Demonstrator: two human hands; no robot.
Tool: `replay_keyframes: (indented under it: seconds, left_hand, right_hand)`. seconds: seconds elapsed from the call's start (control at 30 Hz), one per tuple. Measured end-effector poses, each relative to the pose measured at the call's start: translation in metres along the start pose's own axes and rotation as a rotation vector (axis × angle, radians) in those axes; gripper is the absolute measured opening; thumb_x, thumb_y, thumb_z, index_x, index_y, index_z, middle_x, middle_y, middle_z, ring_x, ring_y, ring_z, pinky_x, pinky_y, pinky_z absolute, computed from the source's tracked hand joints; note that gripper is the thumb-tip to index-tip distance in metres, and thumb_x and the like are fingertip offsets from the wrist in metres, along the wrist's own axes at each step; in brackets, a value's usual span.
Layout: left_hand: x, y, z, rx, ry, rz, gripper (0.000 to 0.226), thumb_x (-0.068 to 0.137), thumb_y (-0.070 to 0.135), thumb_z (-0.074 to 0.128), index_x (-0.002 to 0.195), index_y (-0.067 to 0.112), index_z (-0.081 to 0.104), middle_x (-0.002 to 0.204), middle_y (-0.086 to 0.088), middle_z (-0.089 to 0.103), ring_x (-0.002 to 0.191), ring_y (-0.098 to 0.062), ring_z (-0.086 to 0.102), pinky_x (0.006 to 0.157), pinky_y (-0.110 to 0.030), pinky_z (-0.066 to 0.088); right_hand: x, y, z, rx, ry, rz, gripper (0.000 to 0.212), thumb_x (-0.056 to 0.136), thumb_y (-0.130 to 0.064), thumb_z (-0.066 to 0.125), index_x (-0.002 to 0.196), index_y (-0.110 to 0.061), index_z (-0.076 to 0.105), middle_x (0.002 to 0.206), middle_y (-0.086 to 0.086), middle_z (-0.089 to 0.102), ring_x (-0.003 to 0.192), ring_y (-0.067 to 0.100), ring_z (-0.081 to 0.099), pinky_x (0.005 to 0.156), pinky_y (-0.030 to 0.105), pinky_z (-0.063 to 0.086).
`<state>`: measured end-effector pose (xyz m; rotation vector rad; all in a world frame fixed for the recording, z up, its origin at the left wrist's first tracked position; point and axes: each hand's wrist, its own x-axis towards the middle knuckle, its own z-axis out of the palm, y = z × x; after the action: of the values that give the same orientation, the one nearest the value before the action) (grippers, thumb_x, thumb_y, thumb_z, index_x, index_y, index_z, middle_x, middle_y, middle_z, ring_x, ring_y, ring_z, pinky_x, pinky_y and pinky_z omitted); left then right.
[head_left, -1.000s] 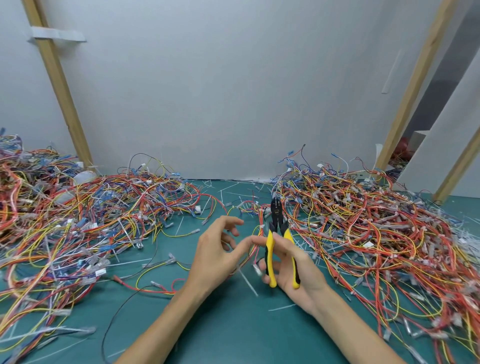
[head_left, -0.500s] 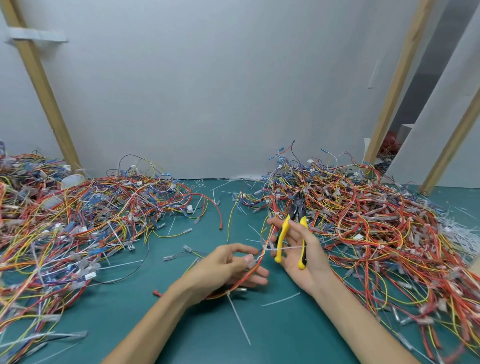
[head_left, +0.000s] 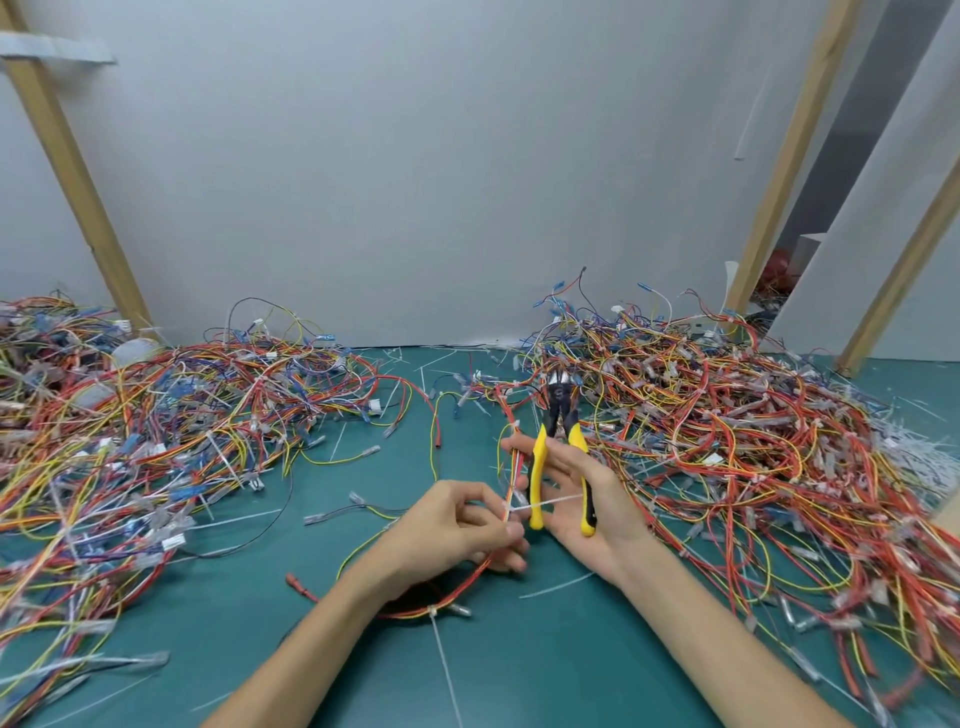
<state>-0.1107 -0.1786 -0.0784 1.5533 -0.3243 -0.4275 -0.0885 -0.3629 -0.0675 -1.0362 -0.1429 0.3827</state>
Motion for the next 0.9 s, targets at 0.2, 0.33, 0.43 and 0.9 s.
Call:
replay_keyframes:
  seconds: [0.2, 0.33, 0.43, 0.9]
  left_hand:
    - [-0.003, 0.001, 0.001, 0.630, 0.294, 0.212, 0.006, 0.082, 0.022, 0.071, 0.087, 0.024, 0.072, 0.071, 0.012, 0.072, 0.050, -0.008, 0.067, 0.054, -0.017, 0.048]
    - [-0.002, -0.005, 0.011, 0.939, 0.367, 0.376, 0.019, 0.093, 0.032, 0.056, 0.103, 0.026, 0.071, 0.073, 0.006, 0.072, 0.060, -0.014, 0.062, 0.066, -0.028, 0.052]
    - [0.000, -0.007, 0.014, 1.005, 0.402, 0.414, 0.023, 0.097, 0.036, 0.047, 0.099, 0.024, 0.067, 0.063, 0.002, 0.065, 0.062, -0.023, 0.058, 0.064, -0.036, 0.049]
    - [0.005, -0.001, 0.001, 0.381, 0.389, 0.156, 0.030, 0.099, 0.022, 0.049, 0.076, 0.018, 0.067, 0.049, 0.009, 0.044, 0.039, -0.010, 0.035, 0.042, -0.020, 0.032]
  right_hand:
    - [0.003, -0.002, -0.002, 0.053, 0.101, -0.038, 0.041, 0.084, -0.028, 0.064, 0.114, -0.001, 0.071, 0.098, 0.013, 0.062, 0.073, 0.018, 0.061, 0.063, 0.031, 0.051]
    - [0.002, -0.003, -0.001, 0.107, 0.155, -0.080, 0.046, 0.081, -0.023, 0.065, 0.118, 0.005, 0.066, 0.104, 0.014, 0.066, 0.069, 0.020, 0.060, 0.061, 0.031, 0.051]
    - [0.002, -0.004, -0.003, 0.083, 0.168, -0.082, 0.046, 0.081, -0.025, 0.064, 0.116, 0.005, 0.067, 0.104, 0.015, 0.065, 0.069, 0.020, 0.060, 0.059, 0.031, 0.051]
    - [0.004, -0.005, -0.013, -0.213, 0.381, -0.230, 0.032, 0.097, -0.034, 0.049, 0.100, -0.008, 0.067, 0.095, 0.009, 0.070, 0.069, 0.017, 0.064, 0.062, 0.032, 0.051]
